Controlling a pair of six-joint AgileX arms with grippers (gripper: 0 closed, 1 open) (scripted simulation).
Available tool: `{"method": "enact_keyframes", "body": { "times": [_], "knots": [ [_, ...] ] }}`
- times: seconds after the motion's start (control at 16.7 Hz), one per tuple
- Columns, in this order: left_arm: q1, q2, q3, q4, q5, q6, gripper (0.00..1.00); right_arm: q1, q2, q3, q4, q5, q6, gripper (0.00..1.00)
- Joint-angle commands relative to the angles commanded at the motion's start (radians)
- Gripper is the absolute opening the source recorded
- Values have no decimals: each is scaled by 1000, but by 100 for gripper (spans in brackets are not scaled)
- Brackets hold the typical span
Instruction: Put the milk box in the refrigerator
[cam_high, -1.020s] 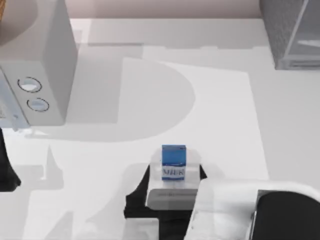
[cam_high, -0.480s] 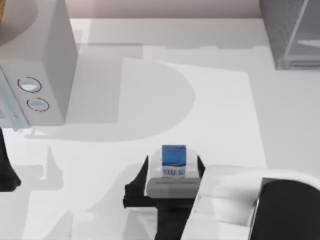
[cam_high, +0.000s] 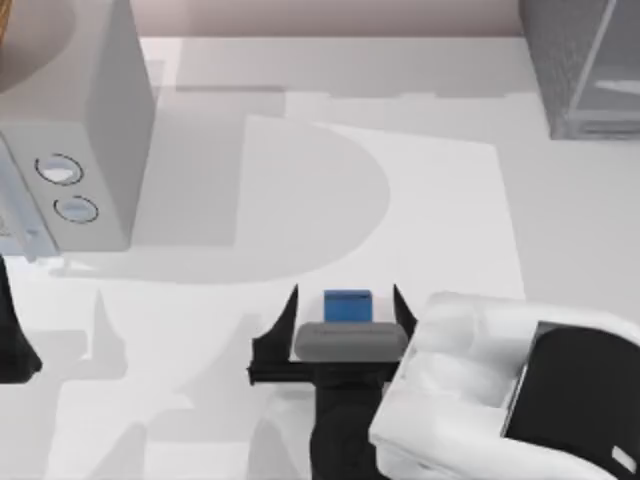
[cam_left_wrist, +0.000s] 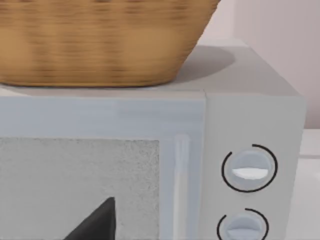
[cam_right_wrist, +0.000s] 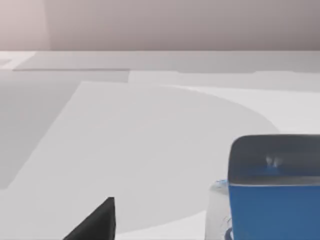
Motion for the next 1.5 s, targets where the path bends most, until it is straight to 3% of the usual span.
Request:
{"method": "enact_keyframes", "body": {
  "times": [0.78, 1.5],
  "knots": [
    [0, 0, 0, 0, 0, 0, 100, 0, 0, 0, 0, 0, 0, 2],
    [0, 0, 0, 0, 0, 0, 100, 4, -38, -3, -31, -2, 2, 0]
  ]
}}
